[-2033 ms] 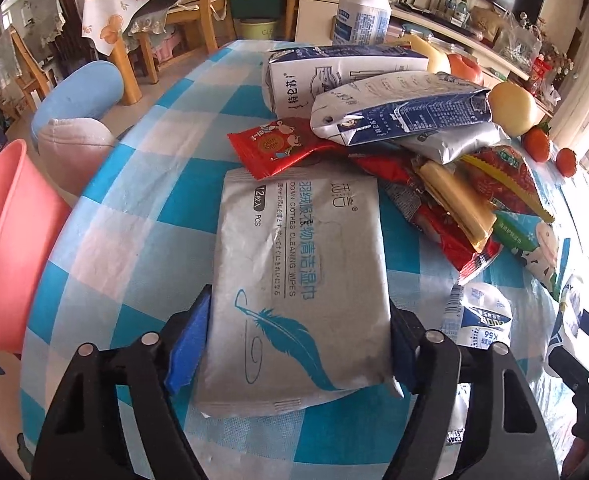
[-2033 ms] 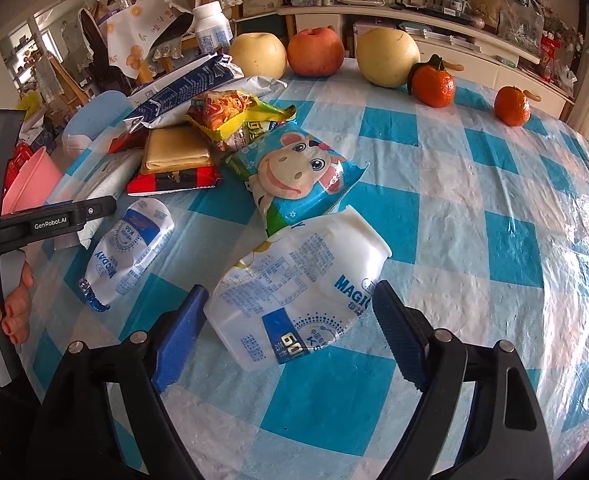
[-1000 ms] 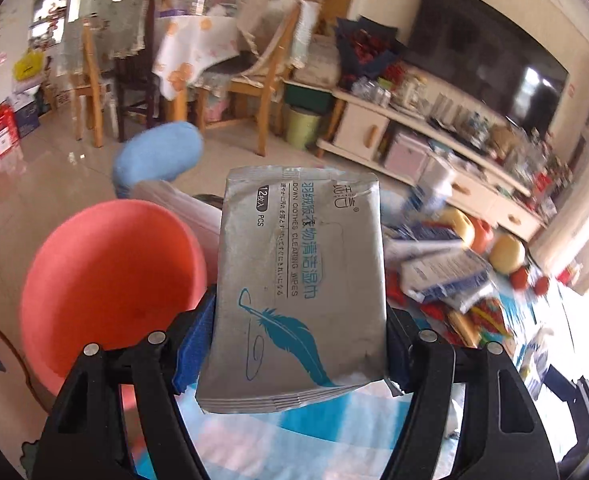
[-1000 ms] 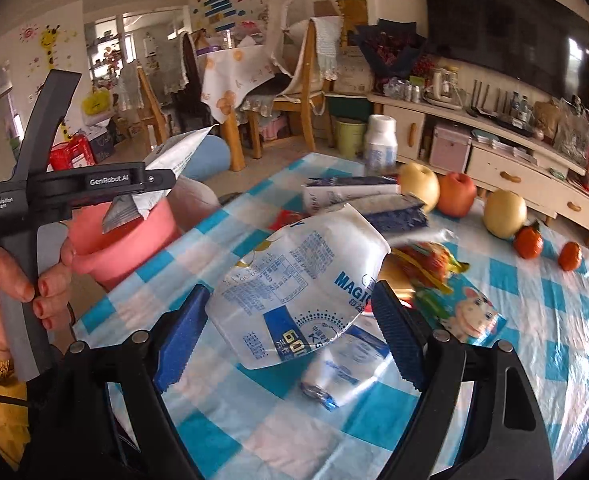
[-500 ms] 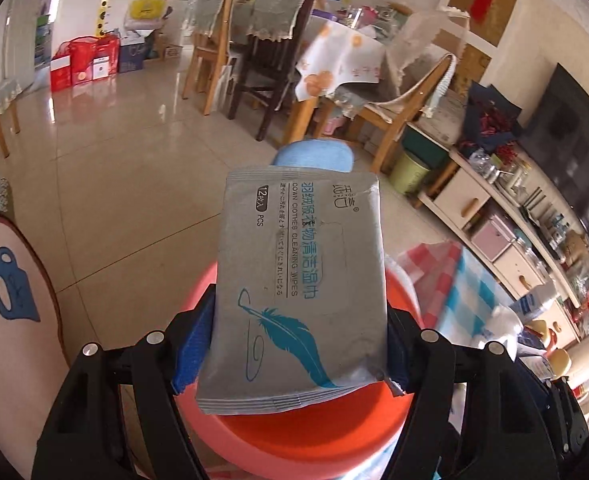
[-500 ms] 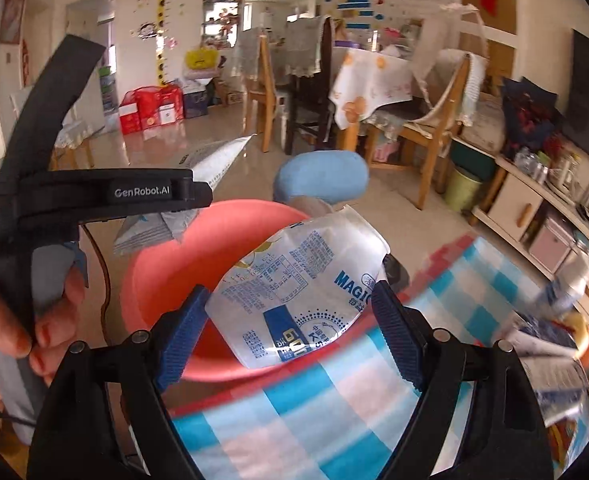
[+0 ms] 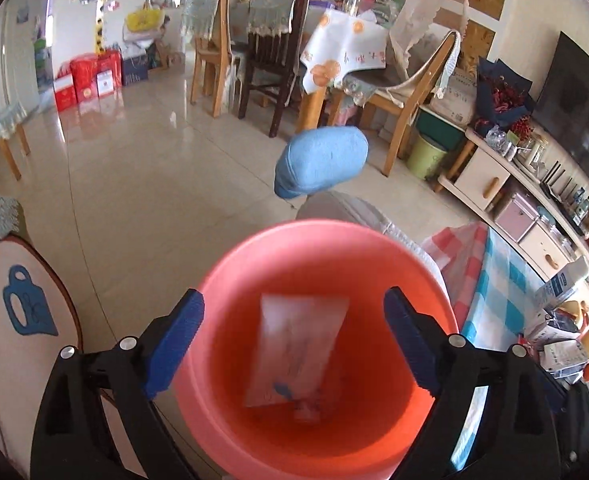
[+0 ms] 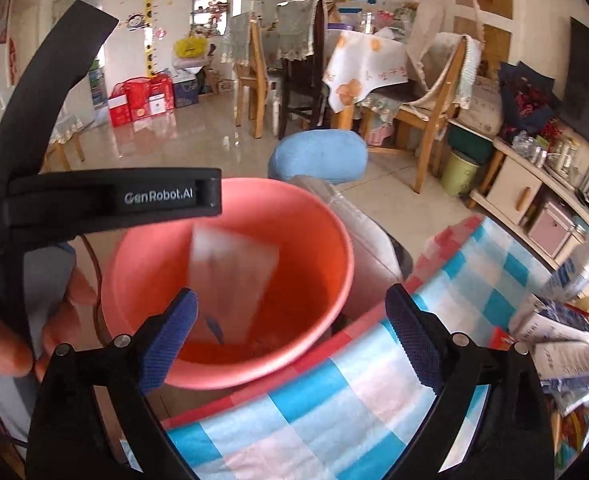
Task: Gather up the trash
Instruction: 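Carry both held items over the pink bucket and open both tools to drop them, then move both empty tools back over the table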
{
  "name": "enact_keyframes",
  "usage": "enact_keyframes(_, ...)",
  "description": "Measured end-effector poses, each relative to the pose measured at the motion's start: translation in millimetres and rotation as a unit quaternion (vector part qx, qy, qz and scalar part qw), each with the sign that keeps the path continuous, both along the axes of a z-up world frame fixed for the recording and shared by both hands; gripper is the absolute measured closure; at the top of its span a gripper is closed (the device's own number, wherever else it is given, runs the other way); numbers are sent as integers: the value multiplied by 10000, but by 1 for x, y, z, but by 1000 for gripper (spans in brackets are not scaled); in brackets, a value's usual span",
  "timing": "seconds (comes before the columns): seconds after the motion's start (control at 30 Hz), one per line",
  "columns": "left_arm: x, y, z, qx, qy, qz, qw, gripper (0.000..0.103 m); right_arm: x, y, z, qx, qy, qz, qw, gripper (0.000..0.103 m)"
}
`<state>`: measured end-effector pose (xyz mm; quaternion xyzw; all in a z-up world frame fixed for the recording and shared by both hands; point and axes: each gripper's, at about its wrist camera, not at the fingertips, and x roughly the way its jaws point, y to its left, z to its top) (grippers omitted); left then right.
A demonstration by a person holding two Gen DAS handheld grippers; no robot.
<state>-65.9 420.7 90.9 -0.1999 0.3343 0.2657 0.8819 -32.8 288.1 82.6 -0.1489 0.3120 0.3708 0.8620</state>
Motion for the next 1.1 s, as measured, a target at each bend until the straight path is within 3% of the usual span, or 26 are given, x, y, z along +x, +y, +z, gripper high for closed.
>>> enact_keyframes(0.2,-1,-23,11,384,-478,-270,9978,12,-22,-44,0,-20,-374,-605,9975,8)
enact_keyframes(0.43,3,-68,25,801,-1099,-827,9872,12,-35,-100,-3,272,-246,-1240,9916,8)
enact_keyframes(0.73,20,-113,27,1096,-760,-1383,9814,12,-51,-154,-14,792,-153,-1372,9873,5)
enact_keyframes(0.9,26,-144,23,1418,-568,-1950,9688,12,-53,-172,-15,858,-67,-1383,9866,5)
enact_keyframes(1.1,35,-187,12,1756,-352,-2721,9455,12,-50,-197,-9,1063,109,-1419,9841,5)
